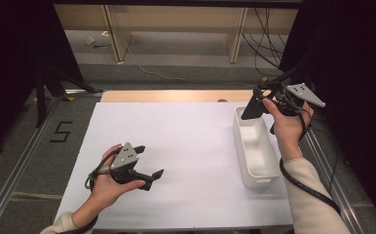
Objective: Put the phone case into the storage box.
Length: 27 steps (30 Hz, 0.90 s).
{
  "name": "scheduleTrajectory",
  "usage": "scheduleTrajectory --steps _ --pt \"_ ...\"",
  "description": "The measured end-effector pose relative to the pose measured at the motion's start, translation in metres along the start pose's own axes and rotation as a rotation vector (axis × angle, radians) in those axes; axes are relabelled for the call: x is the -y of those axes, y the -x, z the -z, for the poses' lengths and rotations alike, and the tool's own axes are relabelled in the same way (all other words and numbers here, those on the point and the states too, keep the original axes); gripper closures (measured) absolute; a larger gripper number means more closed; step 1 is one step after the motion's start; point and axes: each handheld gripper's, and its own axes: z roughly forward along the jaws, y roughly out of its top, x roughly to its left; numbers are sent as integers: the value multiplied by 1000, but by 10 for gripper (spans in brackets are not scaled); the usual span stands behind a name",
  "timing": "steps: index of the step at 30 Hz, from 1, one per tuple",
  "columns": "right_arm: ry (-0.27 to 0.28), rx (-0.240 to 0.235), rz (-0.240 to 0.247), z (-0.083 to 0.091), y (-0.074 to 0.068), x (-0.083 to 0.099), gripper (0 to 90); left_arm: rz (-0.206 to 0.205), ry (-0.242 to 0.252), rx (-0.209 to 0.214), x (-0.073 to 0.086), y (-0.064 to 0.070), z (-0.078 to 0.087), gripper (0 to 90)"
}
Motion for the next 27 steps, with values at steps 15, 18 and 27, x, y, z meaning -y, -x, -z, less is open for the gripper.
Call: scheduleTrajectory --steps 15,18,27 --pt "-11 12 0 -7 4 3 152 0 2 0 0 0 0 0" --pt "-13 13 -3 -8 4 3 152 0 2 0 0 0 0 0" --pt "-15 16 -1 -11 6 4 152 0 2 0 0 0 0 0"
